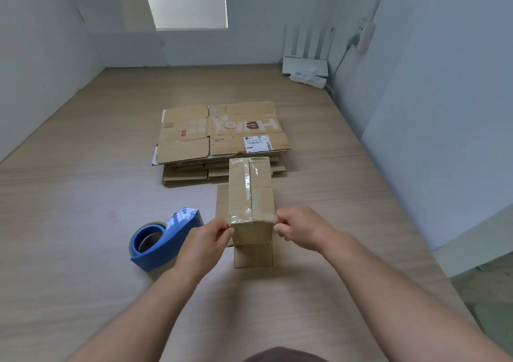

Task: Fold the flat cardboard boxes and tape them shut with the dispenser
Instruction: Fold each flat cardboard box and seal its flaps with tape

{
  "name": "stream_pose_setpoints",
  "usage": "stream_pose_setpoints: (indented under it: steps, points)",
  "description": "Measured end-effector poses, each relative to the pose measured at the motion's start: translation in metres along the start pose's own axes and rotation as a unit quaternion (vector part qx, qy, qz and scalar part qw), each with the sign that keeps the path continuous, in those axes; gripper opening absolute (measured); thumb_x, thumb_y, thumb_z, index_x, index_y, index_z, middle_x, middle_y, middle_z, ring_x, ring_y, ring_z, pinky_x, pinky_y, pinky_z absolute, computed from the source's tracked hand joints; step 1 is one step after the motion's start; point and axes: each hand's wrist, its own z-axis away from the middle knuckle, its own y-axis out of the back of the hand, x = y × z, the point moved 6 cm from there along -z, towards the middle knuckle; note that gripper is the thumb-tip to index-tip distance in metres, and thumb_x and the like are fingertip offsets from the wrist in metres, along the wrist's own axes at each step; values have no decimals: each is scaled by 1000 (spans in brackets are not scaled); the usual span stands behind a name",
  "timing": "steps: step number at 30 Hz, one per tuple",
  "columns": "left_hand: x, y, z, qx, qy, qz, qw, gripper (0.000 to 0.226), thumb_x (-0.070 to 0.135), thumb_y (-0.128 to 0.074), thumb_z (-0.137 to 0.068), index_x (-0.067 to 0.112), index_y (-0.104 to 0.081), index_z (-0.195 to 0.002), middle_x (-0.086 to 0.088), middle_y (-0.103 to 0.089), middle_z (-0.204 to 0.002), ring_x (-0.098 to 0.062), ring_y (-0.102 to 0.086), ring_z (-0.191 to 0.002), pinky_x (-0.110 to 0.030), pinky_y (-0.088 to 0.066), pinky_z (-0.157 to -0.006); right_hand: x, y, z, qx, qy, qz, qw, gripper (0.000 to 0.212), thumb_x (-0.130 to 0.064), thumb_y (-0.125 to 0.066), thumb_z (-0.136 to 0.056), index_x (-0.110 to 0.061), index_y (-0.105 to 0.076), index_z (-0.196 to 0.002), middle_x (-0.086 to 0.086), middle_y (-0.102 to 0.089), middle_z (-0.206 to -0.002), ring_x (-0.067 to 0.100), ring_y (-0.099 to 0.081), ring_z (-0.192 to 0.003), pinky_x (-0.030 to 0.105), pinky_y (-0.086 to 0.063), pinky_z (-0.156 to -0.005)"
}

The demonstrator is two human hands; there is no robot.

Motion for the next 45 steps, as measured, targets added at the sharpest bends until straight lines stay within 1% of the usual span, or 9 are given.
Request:
stream_pose_setpoints:
  steps: [7,14,19,23,26,30,36,40,45]
  points:
    - [1,4,-19,-31,5,-56,998,18,33,-56,-95,22,-57,-82,0,-66,-80,-13,-59,-76,-25,-46,-67,-3,-8,-6,69,32,32,997,43,-30,-53,-95,-24,-29,-61,3,-50,-73,21,-41,-72,29,-26,-64]
    - [10,5,-23,-11,-67,-142,988,32,30,-52,-97,28,-41,-68,9,-51,-62,-7,-47,-58,-16,-32,-53,0,-15,-5,120,58,4,991,35,-38,-40,-85,-8,-54,-75,16,-64,-81,34,-56,-78,30,-28,-63]
    - [11,0,-9,10,-62,-159,985,17,39,-41,-100,25,-51,-101,7,-64,-85,-9,-61,-75,-22,-51,-67,1,-14,-5,79,35,20,996,32,-43,-50,-95,-19,-44,-75,9,-61,-85,26,-49,-78,31,-32,-66]
    - [-3,-6,-2,-52,-32,-129,990,60,66,-28,-90,35,-33,-141,16,-60,-126,-4,-61,-106,-24,-51,-86,14,-6,1,110,-62,-14,992,51,-63,-37,-92,-21,-37,-63,-5,-51,-69,20,-49,-74,33,-37,-66]
    - [-9,-3,-2,-63,-17,-147,987,86,81,-20,-76,36,-17,-150,14,-52,-138,-6,-57,-116,-28,-50,-92,20,4,-2,166,-108,-100,975,47,-61,-36,-92,-22,-40,-67,-8,-49,-68,21,-50,-75,33,-36,-64]
    - [10,-12,-4,-36,-38,-133,990,69,59,-45,-91,34,-17,-149,12,-52,-139,-5,-58,-112,-25,-52,-86,4,-3,-20,142,-90,-107,980,34,-53,-45,-93,-18,-44,-92,-3,-54,-89,21,-54,-87,32,-37,-67]
    - [5,-25,-3,-37,-6,-46,998,70,55,-63,-83,34,-29,-140,17,-55,-130,-5,-62,-102,-25,-52,-85,2,-6,-29,128,-101,-97,982,39,-45,-47,-96,-9,-45,-109,10,-57,-111,28,-54,-101,34,-40,-75]
    - [-9,-10,2,-114,-50,40,991,47,44,-49,-95,52,-29,-137,24,-49,-132,9,-54,-100,-8,-43,-85,2,-8,-30,122,-100,-108,982,40,-44,-48,-96,-7,-45,-111,12,-57,-112,29,-54,-102,34,-41,-77]
    - [-7,1,-2,-61,-93,-41,993,38,40,-49,-96,35,-54,-133,19,-66,-113,0,-62,-100,-17,-50,-87,1,-7,-31,114,-103,-105,983,41,-43,-48,-96,-6,-45,-113,13,-56,-114,30,-53,-104,34,-40,-79]
